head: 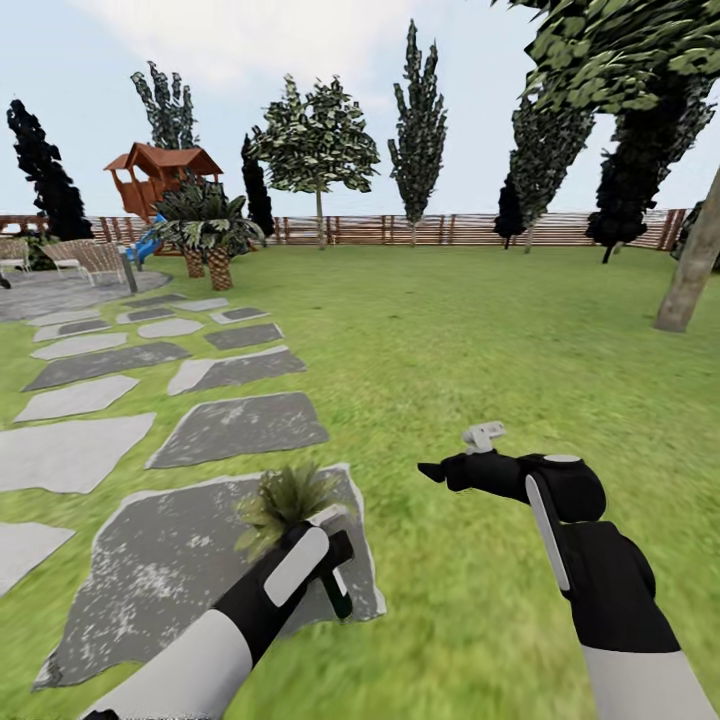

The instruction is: Pick up the pesticide atomizer in the garden and spray insectifuge to fully cover both potted plants in the garden.

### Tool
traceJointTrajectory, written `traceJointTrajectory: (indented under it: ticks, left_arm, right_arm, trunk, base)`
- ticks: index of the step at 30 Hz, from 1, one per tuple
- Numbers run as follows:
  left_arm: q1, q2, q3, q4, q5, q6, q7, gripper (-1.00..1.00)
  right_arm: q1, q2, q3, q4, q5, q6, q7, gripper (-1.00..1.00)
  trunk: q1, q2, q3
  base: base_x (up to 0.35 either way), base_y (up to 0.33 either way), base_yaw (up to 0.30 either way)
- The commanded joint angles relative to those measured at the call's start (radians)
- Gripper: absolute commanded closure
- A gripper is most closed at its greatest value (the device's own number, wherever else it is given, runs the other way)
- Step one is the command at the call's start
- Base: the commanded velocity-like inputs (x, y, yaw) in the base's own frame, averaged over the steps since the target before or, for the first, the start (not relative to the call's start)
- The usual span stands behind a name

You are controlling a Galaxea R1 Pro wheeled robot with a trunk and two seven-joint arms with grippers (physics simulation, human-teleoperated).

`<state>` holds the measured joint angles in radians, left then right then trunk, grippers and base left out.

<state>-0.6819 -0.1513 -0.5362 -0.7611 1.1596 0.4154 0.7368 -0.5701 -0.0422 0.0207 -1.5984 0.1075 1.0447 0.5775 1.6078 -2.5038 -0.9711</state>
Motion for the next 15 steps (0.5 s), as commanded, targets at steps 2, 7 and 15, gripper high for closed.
traceJointTrajectory:
  ticks: [2, 7, 15]
  left_arm:
    - [-0.008, -0.001, 0.000, -0.001, 0.004, 0.008, 0.008, 1.00]
    - [-0.017, 0.000, 0.001, 0.000, 0.001, 0.015, 0.009, 1.00]
    - [-0.033, 0.000, 0.004, 0.016, 0.069, 0.059, 0.012, 1.00]
  right_arm:
    - [-0.001, -0.001, 0.000, -0.001, 0.011, 0.002, 0.008, -1.00]
    - [-0.001, -0.002, 0.000, 0.001, 0.010, 0.002, 0.008, -1.00]
    - [-0.001, -0.002, 0.002, 0.003, 0.008, 0.002, 0.010, -1.00]
  trunk:
    - [0.000, 0.000, -0.001]
    - [0.000, 0.000, -0.001]
    - [0.000, 0.000, -0.001]
  base:
    - [0.285, -0.152, 0.153]
    - [0.312, -0.087, 0.044]
    - [0.332, -0.039, 0.003]
